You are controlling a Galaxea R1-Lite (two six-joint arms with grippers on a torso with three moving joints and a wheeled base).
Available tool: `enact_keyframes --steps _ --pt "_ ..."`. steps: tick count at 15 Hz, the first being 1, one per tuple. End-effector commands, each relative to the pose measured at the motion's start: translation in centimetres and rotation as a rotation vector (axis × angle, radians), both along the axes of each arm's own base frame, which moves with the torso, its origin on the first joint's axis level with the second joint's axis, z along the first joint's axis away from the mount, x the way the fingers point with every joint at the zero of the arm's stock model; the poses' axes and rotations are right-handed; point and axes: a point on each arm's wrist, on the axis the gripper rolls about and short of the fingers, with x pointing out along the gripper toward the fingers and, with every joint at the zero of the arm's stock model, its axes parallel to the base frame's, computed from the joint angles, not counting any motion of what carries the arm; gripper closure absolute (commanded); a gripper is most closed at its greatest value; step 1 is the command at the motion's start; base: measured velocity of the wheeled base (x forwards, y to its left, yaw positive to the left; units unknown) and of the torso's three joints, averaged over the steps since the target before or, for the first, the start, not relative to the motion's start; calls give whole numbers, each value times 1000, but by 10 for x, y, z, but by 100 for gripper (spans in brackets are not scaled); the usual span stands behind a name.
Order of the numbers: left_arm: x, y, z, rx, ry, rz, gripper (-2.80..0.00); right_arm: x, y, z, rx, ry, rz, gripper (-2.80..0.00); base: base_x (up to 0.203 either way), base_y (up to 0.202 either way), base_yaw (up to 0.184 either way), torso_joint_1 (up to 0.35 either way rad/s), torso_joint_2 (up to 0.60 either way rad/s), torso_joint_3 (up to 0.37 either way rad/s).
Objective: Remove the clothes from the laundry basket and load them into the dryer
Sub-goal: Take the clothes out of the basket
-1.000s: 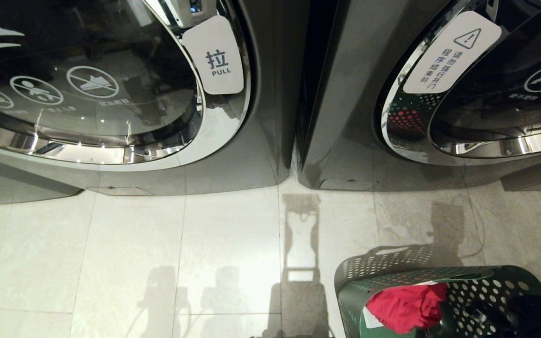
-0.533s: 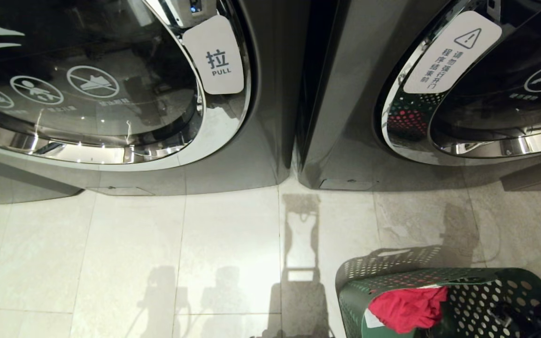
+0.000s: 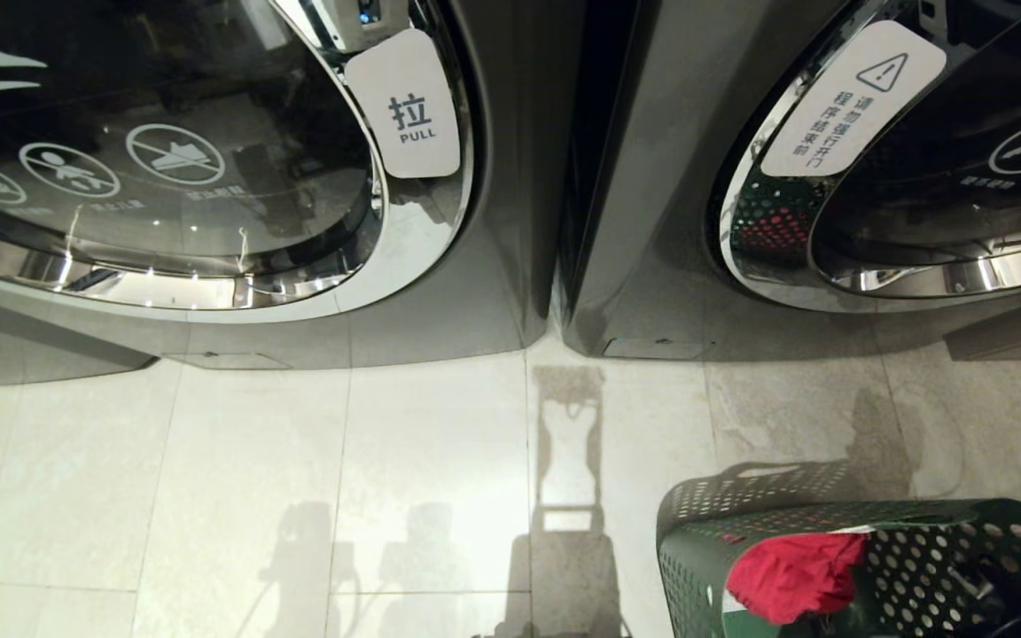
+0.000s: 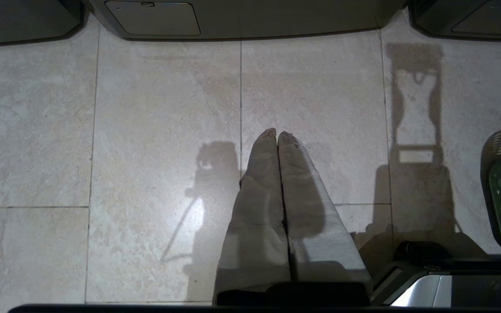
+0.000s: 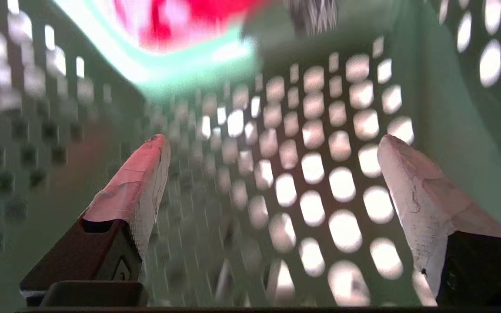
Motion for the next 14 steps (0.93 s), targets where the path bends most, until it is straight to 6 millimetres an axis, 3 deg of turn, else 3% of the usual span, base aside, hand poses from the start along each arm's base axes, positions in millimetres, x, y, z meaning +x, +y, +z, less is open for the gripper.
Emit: enact_keyframes --steps 1,4,9,14 --pt "0 0 0 0 -1 -1 0 14 -11 -3 -30 -45 -3 -280 0 0 0 0 0 0" --pt "0 0 0 1 0 -1 0 36 -29 -4 -38 -103 -46 -280 0 0 0 0 0 0" --pt "0 0 0 0 -1 -1 0 39 -14 -6 36 -142 31 -280 0 0 0 0 0 0" --pt "0 0 0 0 0 0 0 44 -15 -20 -37 -259 55 -280 0 0 0 0 0 0"
